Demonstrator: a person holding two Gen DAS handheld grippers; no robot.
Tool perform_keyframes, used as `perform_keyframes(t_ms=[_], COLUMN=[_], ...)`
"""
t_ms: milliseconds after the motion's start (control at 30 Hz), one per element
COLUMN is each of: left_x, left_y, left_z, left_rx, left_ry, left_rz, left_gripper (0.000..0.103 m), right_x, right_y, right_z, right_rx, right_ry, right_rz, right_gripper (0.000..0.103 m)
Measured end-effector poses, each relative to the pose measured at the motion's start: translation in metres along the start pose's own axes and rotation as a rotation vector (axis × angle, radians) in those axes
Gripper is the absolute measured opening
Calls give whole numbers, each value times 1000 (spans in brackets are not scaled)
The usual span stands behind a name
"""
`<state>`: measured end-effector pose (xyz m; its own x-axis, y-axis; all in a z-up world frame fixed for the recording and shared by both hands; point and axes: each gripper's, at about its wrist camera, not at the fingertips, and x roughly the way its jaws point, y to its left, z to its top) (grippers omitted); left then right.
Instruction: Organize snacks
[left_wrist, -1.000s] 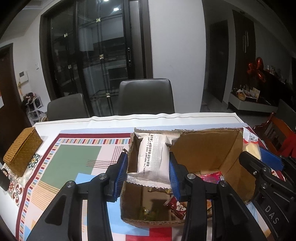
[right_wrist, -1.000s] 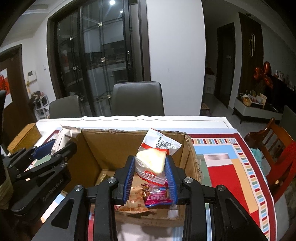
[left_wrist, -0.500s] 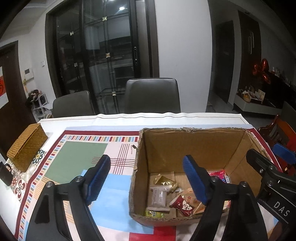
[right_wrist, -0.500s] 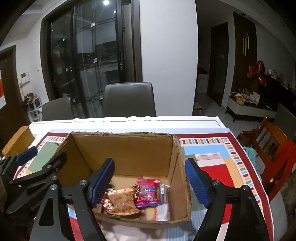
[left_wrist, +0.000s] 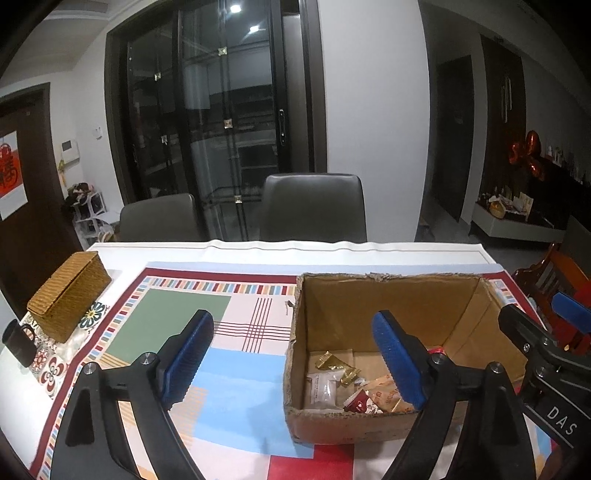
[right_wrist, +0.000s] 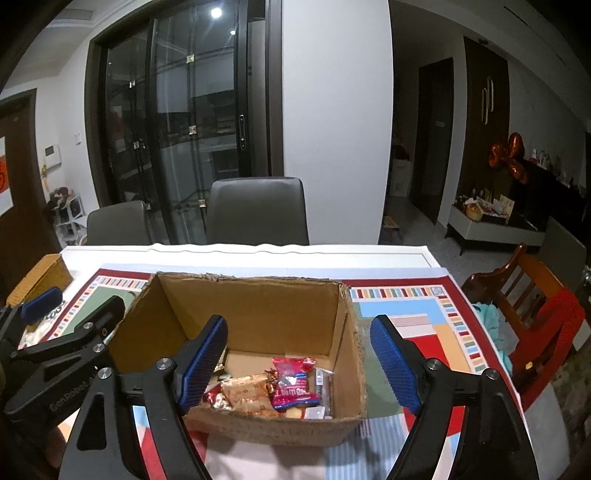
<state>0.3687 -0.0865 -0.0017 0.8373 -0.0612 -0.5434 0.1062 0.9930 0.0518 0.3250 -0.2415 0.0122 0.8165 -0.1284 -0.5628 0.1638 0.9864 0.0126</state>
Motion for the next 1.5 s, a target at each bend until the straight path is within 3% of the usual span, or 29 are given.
perform_keyframes(t_ms=[600, 1500], left_x=[-62, -149], left_y=[9, 22], left_z=[-4, -60], left_rx=[-2, 5], left_ry=[-54, -63], left_rz=[10, -7], left_gripper=[89, 89], right_x=[-54, -138], right_y=[-1, -9], right_z=[-5, -53], right_rx=[7, 32], right_ry=[-50, -83], right_rz=[-8, -4], right_gripper=[80, 80])
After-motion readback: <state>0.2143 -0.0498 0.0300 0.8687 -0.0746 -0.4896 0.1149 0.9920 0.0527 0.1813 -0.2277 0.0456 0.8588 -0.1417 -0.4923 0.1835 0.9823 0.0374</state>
